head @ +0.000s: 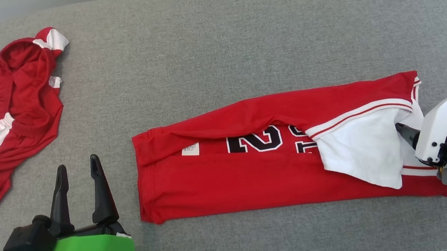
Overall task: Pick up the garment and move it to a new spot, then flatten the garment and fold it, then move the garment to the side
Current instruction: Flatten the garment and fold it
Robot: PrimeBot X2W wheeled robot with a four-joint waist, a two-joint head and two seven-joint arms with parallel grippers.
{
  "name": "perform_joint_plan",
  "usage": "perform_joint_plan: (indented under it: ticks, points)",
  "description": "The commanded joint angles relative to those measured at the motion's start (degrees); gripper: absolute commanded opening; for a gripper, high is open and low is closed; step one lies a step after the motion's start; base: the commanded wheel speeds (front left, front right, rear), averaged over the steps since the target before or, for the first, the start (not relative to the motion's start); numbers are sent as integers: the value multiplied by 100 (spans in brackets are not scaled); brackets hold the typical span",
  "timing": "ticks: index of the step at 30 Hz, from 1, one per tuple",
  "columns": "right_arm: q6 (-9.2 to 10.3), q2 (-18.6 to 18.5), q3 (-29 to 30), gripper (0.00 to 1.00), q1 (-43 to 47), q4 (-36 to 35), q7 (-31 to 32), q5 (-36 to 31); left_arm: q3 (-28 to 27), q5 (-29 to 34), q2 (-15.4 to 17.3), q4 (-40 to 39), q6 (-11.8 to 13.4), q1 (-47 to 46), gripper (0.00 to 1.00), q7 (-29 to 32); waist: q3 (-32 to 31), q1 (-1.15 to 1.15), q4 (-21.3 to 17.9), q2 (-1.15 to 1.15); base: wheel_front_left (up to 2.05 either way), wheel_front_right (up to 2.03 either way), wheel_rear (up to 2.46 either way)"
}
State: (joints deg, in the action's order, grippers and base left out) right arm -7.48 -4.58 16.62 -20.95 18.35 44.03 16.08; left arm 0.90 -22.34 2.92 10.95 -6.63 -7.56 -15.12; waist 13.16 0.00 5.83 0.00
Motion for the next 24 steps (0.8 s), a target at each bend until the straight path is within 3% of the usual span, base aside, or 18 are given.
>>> perform_joint_plan:
  ticks: [1,5,6,7,8,12,17,24]
  points:
    - [-3,28,16,100,-62,94,-13,-16,16,-68,0,2,-27,-61,100,-2,14,0,31,0,0,0,0]
    - [-3,94,-16,100,-98,359,32,-48,42,-75,0,17,-17,-73,100,-2,29,0,57,0,0,0,0]
    - [-3,108,-27,95,-110,407,19,-55,43,-65,0,16,-17,-77,100,-2,35,0,59,0,0,0,0]
    - [-3,125,-40,35,-124,456,-16,-63,42,-59,0,10,-17,-84,100,-2,45,0,61,0,0,0,0]
    - [-4,139,-71,0,-132,497,-27,-62,44,-56,0,3,-17,-91,100,-2,53,0,63,0,0,0,0]
    - [-2,151,-79,0,-154,549,-146,-154,29,-37,0,-27,-16,-103,100,-2,79,0,41,0,0,0,0]
    - [9,2,306,0,-254,367,-502,-386,-11,-9,0,-46,-8,-81,100,-2,85,0,-30,0,0,0,0]
    - [3,-221,876,0,-162,-28,-548,-717,3,76,2,-14,11,-43,100,-2,2,0,-153,0,0,0,0]
